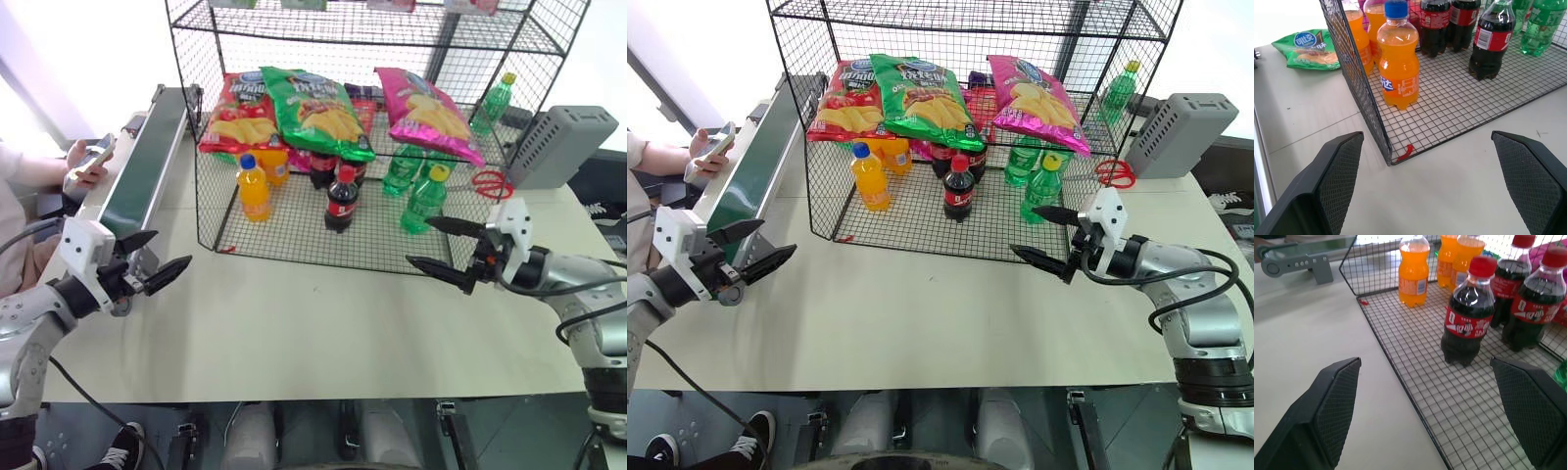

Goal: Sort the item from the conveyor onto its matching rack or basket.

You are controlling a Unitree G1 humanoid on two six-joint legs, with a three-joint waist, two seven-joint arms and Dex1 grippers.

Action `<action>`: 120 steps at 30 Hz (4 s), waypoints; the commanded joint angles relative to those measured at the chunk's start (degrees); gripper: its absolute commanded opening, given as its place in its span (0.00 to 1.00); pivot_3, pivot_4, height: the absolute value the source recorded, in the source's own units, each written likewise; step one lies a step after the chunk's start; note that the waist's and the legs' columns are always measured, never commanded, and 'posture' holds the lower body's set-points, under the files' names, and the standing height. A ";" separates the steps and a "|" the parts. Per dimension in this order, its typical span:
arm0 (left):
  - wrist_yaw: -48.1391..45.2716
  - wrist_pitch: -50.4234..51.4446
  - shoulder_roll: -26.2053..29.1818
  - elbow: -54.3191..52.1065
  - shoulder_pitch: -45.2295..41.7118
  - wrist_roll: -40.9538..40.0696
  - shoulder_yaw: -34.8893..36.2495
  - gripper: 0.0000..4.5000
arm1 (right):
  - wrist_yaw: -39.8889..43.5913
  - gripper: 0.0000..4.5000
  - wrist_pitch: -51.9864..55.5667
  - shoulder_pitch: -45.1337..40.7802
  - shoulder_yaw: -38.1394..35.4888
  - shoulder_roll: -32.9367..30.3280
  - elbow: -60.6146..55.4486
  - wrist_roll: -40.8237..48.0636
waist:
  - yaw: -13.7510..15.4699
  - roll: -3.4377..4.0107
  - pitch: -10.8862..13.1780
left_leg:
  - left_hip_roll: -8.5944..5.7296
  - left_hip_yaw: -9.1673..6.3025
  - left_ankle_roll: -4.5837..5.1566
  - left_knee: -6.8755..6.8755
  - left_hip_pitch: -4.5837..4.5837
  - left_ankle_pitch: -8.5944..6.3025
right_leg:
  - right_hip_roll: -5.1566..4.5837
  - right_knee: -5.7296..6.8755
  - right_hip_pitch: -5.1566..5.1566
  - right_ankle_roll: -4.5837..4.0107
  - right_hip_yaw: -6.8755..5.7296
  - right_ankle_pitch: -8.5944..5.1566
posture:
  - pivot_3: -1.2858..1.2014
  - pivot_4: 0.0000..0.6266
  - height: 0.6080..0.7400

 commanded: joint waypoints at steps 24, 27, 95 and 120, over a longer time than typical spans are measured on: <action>-2.28 -1.06 0.11 -1.37 -0.70 1.30 -0.52 1.00 | 0.75 0.98 -2.92 -0.50 -0.32 -0.15 -1.81 -1.21 | -0.03 0.00 0.00 | 0.00 0.01 0.00 0.00 0.00 0.00 | 0.00 0.00 0.00 0.00 0.00 0.00 | 0.52 0.24 1.00; -2.28 -1.06 0.06 -1.37 -0.38 1.36 -0.59 1.00 | 1.64 0.98 -2.72 -0.22 -0.72 -0.09 -2.63 -0.12 | -0.04 0.00 0.00 | 0.00 0.01 0.00 0.00 0.00 0.00 | 0.00 0.00 0.00 0.00 0.00 0.00 | 0.52 0.24 1.00; -7.32 -6.96 -1.38 4.45 -5.38 2.65 -3.26 1.00 | 5.02 0.98 -8.23 -0.72 -0.26 -0.27 2.92 -3.18 | -0.09 0.00 0.00 | 0.00 0.02 0.00 0.01 0.03 0.00 | 0.01 0.05 0.00 0.01 0.00 0.01 | 0.52 0.24 1.00; -6.22 -10.21 -1.55 2.98 0.95 1.62 0.49 1.00 | 4.97 0.98 -8.16 -5.81 4.21 3.23 3.80 -3.90 | -0.08 0.01 0.00 | 0.02 0.03 0.00 0.02 0.04 0.00 | 0.01 0.06 0.01 0.00 0.00 0.01 | 0.52 0.24 1.00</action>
